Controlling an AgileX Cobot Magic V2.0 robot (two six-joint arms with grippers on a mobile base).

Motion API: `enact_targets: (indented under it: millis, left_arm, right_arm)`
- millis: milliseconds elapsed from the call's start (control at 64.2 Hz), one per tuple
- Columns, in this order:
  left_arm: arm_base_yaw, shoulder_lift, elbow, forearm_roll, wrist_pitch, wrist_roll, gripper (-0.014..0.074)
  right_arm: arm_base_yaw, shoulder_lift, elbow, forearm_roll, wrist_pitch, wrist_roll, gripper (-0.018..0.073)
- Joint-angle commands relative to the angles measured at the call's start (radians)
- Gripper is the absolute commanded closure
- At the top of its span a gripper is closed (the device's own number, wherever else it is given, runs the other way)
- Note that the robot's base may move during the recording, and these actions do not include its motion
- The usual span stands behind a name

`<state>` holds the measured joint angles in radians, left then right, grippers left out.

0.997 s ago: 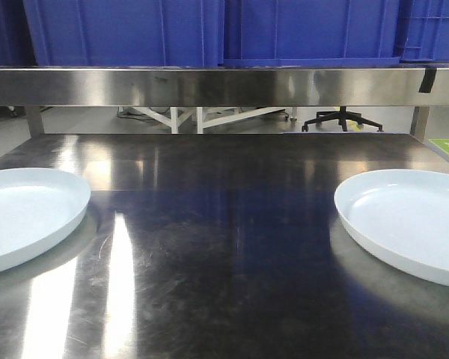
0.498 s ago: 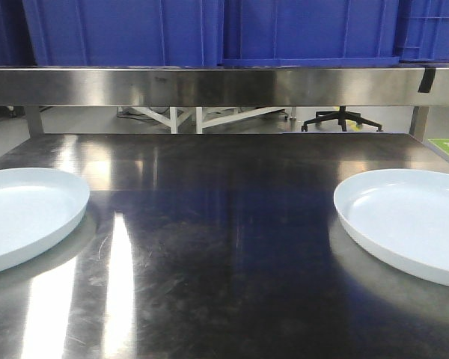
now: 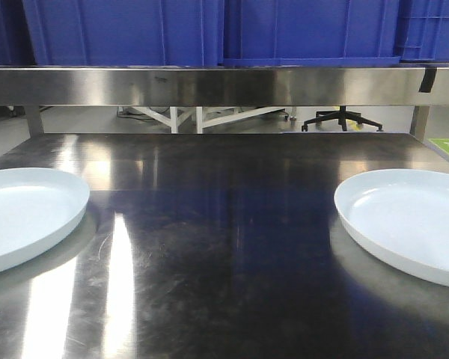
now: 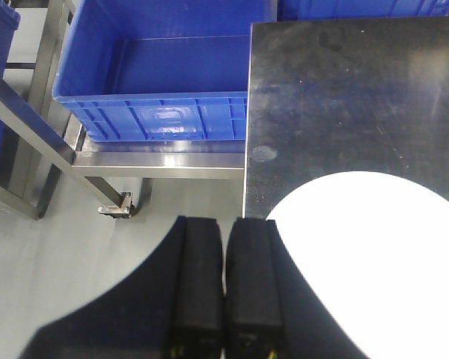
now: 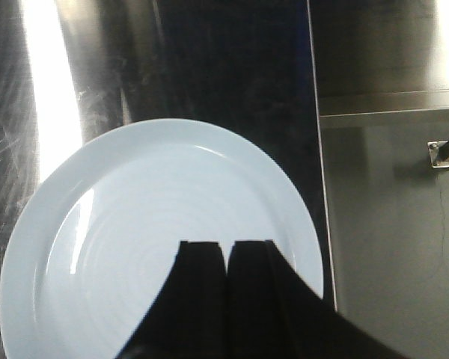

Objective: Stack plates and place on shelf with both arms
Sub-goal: 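Lower the left gripper onto the rim of the nearby white plate and grasp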

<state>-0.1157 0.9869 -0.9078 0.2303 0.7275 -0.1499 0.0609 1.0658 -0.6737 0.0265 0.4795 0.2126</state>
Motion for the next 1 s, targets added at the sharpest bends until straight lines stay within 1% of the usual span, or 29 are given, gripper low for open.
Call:
enact_targets:
  millis: [0, 171, 218, 249, 312, 343, 358, 389, 436, 483, 545, 592, 670, 717, 794, 888, 981]
  left_arm:
    - [-0.006, -0.011, -0.039, 0.002, -0.057, -0.003, 0.0510]
    - [-0.006, -0.011, -0.039, 0.002, -0.054, -0.003, 0.0510]
    - [-0.006, -0.011, -0.039, -0.012, -0.052, -0.003, 0.0509]
    - [-0.006, -0.011, -0.039, -0.024, -0.049, -0.001, 0.0500]
    - [-0.006, -0.008, -0.039, -0.063, -0.047, 0.048, 0.0449]
    - [-0.006, -0.001, -0.039, -0.075, -0.044, 0.070, 0.0413]
    - [-0.006, 0.002, -0.039, -0.081, -0.044, 0.076, 0.0381]
    - [-0.006, 0.010, -0.039, -0.084, -0.044, 0.077, 0.0332]
    - [-0.006, 0.026, -0.039, -0.084, -0.044, 0.077, 0.0221]
    - [-0.006, 0.043, -0.039, -0.084, -0.044, 0.077, 0.0140]
    - [-0.006, 0.075, -0.039, -0.084, -0.042, 0.072, 0.0051]
    - [-0.006, 0.098, -0.039, -0.073, -0.039, 0.056, 0.0028]
    - [-0.006, 0.147, -0.039, -0.030, -0.039, 0.003, 0.0027]
    - [-0.004, 0.174, -0.039, 0.011, -0.039, -0.035, 0.0027]
    - [0.014, 0.215, -0.039, 0.064, -0.039, -0.095, 0.0027]
    - [0.042, 0.262, -0.039, 0.067, -0.055, -0.101, 0.0027]
    - [0.050, 0.311, -0.039, 0.059, -0.074, -0.101, 0.0027]
  right_arm:
    - [-0.003, 0.002, -0.040, 0.000, -0.098, -0.011, 0.0511]
    - [-0.003, 0.006, -0.040, 0.000, -0.103, -0.011, 0.0510]
    - [-0.003, 0.006, -0.040, 0.000, -0.100, -0.011, 0.0491]
    - [-0.003, 0.006, -0.040, 0.000, -0.098, -0.011, 0.0464]
    - [-0.003, 0.006, -0.040, -0.001, -0.086, -0.011, 0.0355]
    - [-0.003, 0.006, -0.040, -0.001, -0.079, -0.011, 0.0272]
    - [-0.003, 0.006, -0.040, -0.001, -0.077, -0.011, 0.0220]
    - [-0.003, 0.006, -0.040, -0.001, -0.076, -0.011, 0.0154]
    - [-0.003, 0.008, -0.040, -0.001, -0.078, -0.011, 0.0066]
    - [-0.003, 0.010, -0.040, -0.001, -0.080, -0.011, 0.0029]
    - [-0.003, 0.010, -0.040, -0.001, -0.081, -0.011, 0.0032]
    - [-0.003, 0.010, -0.040, -0.001, -0.081, -0.011, 0.0039]
    - [-0.003, 0.010, -0.040, -0.001, -0.081, -0.011, 0.0043]
    - [-0.003, 0.010, -0.040, -0.001, -0.082, -0.011, 0.0043]
    - [-0.003, 0.010, -0.040, -0.001, -0.084, -0.011, 0.0043]
    - [-0.003, 0.010, -0.040, -0.001, -0.090, -0.011, 0.0043]
    - [-0.003, 0.010, -0.040, -0.001, -0.096, -0.011, 0.0043]
